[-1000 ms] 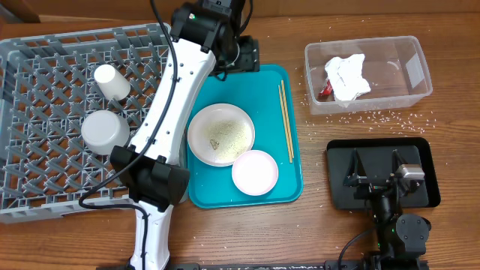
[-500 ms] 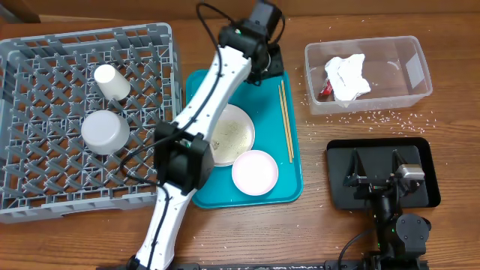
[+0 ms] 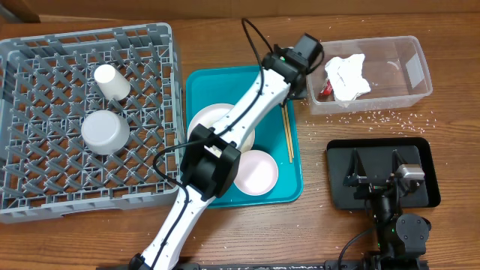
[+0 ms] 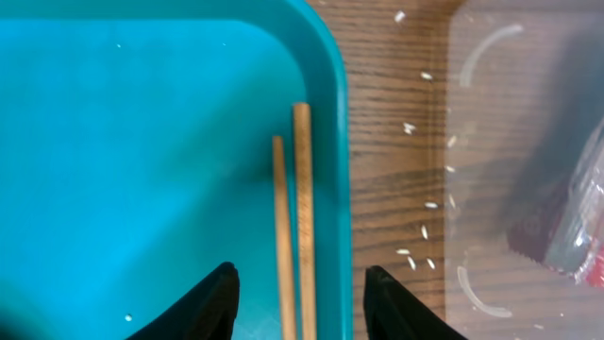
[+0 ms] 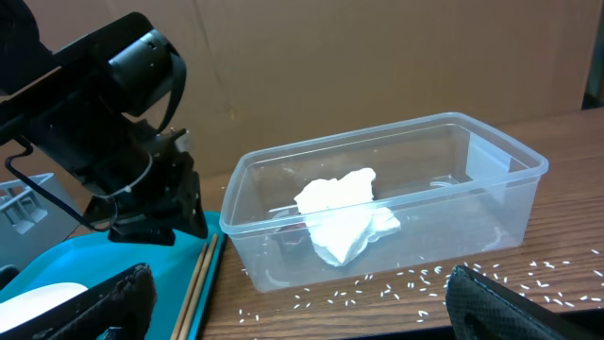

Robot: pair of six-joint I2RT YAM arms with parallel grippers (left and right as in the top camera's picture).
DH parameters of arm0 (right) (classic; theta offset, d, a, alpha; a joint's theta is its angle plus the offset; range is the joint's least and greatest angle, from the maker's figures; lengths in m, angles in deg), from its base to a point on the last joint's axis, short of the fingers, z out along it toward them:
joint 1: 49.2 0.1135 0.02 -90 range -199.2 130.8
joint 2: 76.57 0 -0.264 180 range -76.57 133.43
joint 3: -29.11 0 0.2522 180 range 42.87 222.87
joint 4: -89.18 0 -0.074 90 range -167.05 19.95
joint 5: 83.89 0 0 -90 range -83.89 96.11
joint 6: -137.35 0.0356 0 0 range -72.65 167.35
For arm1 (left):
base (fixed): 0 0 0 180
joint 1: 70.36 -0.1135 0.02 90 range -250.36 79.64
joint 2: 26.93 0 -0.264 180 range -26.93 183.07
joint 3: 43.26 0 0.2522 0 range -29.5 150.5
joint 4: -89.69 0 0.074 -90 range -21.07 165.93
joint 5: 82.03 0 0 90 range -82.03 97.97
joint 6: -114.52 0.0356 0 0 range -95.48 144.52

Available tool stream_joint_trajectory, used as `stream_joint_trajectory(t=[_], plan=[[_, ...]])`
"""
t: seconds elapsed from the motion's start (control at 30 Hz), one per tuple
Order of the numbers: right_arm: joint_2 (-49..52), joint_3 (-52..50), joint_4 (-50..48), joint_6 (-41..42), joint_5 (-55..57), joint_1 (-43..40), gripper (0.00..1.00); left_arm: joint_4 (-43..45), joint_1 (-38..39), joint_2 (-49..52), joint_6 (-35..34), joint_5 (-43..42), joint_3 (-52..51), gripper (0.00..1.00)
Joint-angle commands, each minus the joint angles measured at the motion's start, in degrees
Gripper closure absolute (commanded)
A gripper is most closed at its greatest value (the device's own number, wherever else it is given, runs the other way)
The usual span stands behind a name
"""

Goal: Sort waste into correct bins and load items into the dishwasher
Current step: 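Reach the left gripper to the wooden chopsticks and grasp one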

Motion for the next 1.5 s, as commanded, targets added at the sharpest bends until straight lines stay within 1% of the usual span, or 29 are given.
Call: stream_joint_trajectory(t=[0.0,0.13,0.37,0.5,0.8,0.93,1.2,1.47], plan=[[-0.4,-0.6,-0.3,-0.3,0.6,-0.1,0.00,0.0,-0.4,1.7,-1.2,4.1,0.0,0.58],[-0.4,-0.6,-0.3,-0.3,0.6,-0.1,0.00,-1.5,-1.0,2.1,-3.2,4.4,-0.2,0.58],[-0.4,-0.6,-0.3,-0.3,0.6,-0.1,0.00,-3.1,-1.8,2.1,-3.3,3.0,-0.3,0.57],[-0.4,-0.6,-0.3,-0.3,0.6,-0.1,0.00,-2.2,-1.5,2.1,-3.4,0.9,-1.0,0.57],[-0.4,-0.6,-0.3,-0.3,0.6,-0.1,0.00,-0.8,-1.4,2.2,-3.6,0.9,-1.9,0.57],[-0.4,-0.6,-0.3,-0.3,0.6,-0.1,0.00,-0.7,-1.4,2.2,-3.5,-0.6,-2.3,0.57],[-0.4,-0.6,-0.3,-0.3,0.6,-0.1,0.00,1.1,-1.1,2.2,-3.6,-1.7,-6.1,0.57],[-0.4,-0.6,-0.3,-0.3,0.6,-0.1,0.00,2.5,-1.0,2.2,-3.5,-2.5,-6.9,0.57]])
